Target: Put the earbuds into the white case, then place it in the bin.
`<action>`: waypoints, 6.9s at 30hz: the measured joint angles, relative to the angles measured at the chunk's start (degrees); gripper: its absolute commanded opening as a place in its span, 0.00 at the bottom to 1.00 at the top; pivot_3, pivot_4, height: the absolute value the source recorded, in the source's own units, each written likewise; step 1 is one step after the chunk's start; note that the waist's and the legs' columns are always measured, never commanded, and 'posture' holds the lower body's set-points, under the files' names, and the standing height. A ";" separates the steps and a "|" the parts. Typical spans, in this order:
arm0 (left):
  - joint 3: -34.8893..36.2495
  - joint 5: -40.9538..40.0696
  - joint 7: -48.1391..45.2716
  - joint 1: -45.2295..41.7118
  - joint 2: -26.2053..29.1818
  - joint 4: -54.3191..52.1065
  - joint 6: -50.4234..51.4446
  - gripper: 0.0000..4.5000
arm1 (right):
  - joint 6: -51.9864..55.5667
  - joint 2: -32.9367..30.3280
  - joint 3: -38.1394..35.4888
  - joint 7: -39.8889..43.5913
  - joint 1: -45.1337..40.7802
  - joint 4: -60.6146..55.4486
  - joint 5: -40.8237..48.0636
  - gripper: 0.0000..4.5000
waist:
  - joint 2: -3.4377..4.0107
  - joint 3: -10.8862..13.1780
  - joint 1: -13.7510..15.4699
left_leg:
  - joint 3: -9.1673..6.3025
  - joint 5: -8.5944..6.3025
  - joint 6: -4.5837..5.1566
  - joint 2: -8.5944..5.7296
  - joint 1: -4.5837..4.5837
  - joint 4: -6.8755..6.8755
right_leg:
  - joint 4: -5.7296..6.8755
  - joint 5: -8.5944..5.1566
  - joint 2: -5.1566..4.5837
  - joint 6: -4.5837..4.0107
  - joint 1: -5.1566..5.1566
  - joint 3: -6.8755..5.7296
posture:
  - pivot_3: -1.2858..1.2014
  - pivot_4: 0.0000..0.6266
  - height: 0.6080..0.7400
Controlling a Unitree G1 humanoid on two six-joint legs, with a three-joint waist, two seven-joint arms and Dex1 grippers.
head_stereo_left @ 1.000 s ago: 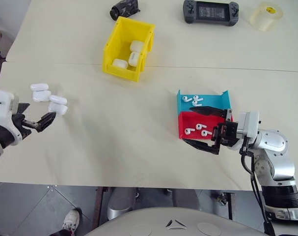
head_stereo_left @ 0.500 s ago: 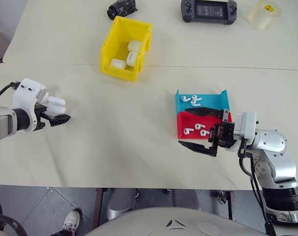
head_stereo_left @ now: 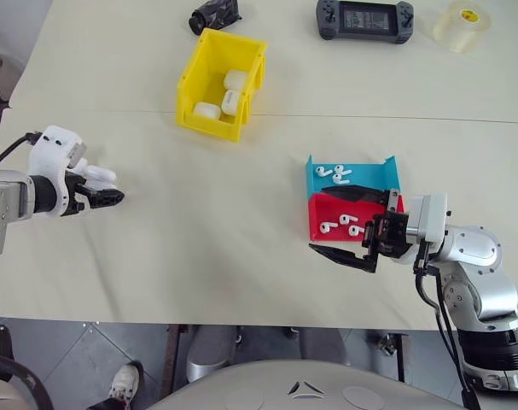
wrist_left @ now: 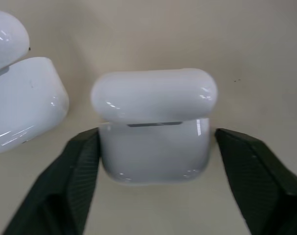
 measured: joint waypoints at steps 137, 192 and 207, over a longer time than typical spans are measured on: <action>-13.62 -6.15 -31.78 6.72 -50.59 -7.91 -74.55 0.62 | 43.51 -31.13 17.22 -10.81 -12.13 -15.27 -23.76 0.25 | 0.09 -0.11 1.29 | -0.04 -0.01 0.20 0.05 -0.14 0.42 | -0.89 0.10 0.00 0.18 0.40 -0.15 | 0.52 0.24 1.00; -10.23 -11.58 -35.71 0.55 -48.35 -3.10 -63.62 0.62 | 18.59 19.38 -2.50 -27.70 0.38 -23.15 11.08 0.12 | 0.04 -0.10 1.17 | -0.05 0.03 0.25 -0.08 -0.11 0.31 | -0.47 0.12 0.22 0.23 0.31 -0.09 | 0.52 0.24 1.00; -9.70 -12.78 -34.32 0.57 -48.50 -5.51 -61.10 0.62 | 13.26 19.02 2.12 -27.44 2.97 -20.24 10.42 0.12 | 0.05 -0.10 1.09 | -0.04 0.03 0.26 -0.07 -0.11 0.31 | -0.48 0.12 0.23 0.22 0.31 -0.07 | 0.52 0.24 1.00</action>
